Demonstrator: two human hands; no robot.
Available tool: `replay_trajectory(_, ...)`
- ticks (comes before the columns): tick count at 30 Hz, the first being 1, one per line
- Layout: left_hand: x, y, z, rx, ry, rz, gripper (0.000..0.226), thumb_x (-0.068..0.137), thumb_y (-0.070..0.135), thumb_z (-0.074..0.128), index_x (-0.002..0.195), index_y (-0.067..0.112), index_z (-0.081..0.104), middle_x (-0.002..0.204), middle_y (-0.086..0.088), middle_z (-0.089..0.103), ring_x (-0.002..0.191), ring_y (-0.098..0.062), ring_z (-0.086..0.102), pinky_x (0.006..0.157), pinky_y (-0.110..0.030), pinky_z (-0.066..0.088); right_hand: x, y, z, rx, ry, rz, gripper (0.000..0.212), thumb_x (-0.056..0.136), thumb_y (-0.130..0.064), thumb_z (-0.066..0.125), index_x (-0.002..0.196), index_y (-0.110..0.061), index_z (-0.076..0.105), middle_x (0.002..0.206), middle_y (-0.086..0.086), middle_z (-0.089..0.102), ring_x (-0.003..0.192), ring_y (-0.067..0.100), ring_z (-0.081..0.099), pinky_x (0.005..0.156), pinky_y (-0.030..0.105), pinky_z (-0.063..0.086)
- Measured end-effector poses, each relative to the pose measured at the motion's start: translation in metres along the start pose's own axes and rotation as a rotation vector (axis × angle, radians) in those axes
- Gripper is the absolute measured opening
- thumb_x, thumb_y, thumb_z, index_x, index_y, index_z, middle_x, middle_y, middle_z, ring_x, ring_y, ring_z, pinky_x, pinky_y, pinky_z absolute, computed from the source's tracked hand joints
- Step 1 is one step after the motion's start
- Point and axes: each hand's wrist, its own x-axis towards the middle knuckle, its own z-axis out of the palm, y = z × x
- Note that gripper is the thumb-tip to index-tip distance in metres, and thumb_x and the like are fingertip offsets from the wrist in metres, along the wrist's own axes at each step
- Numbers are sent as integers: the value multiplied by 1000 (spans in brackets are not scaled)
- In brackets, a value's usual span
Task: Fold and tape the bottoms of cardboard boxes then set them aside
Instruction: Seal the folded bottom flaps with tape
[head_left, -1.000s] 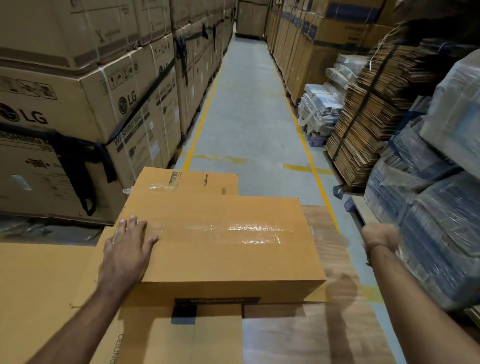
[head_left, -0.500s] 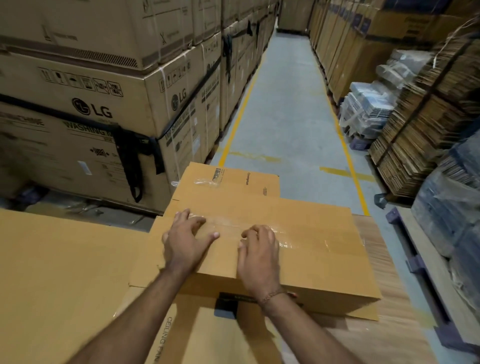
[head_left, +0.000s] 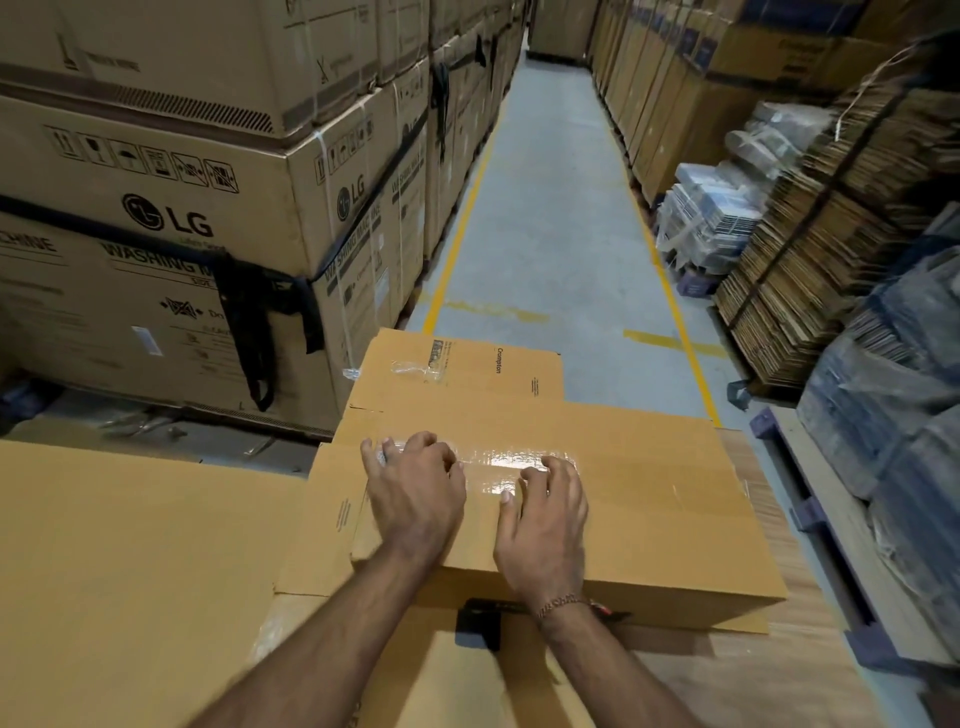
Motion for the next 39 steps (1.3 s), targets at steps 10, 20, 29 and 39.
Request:
replay_trajectory(10, 31, -35, 12, 48, -82, 460, 33, 101, 28, 62, 132, 40, 65, 144, 6, 56, 127, -18, 51, 103, -40, 46, 0, -2, 0, -18, 3, 9, 37, 102, -42, 43, 128, -17, 53, 150, 8, 39, 149, 28, 27, 122, 49, 30)
replay_trajectory(20, 59, -32, 0, 37, -106, 625, 16, 95, 30, 73, 109, 34, 76, 118, 11, 71, 101, -12, 63, 83, -33, 54, 0, 0, -1, -26, -33, -20, 39, 102, -45, 42, 130, -19, 51, 146, 5, 43, 146, 26, 31, 121, 47, 32)
replay_trajectory(29, 64, -35, 21, 15, -66, 665, 14, 102, 33, 61, 115, 29, 61, 128, 1, 59, 105, -18, 55, 85, -37, 51, 2, 0, 0, -39, -34, -9, 43, 102, -46, 42, 131, -17, 52, 145, 6, 43, 146, 27, 31, 121, 46, 30)
replay_trajectory(39, 68, -53, 22, -149, -155, 641, 10, 106, 38, 53, 115, 33, 53, 128, 6, 51, 104, -13, 48, 86, -33, 51, 5, 0, 0, -80, -56, 0, 43, 102, -52, 39, 129, -20, 51, 142, 3, 44, 141, 23, 34, 120, 42, 28)
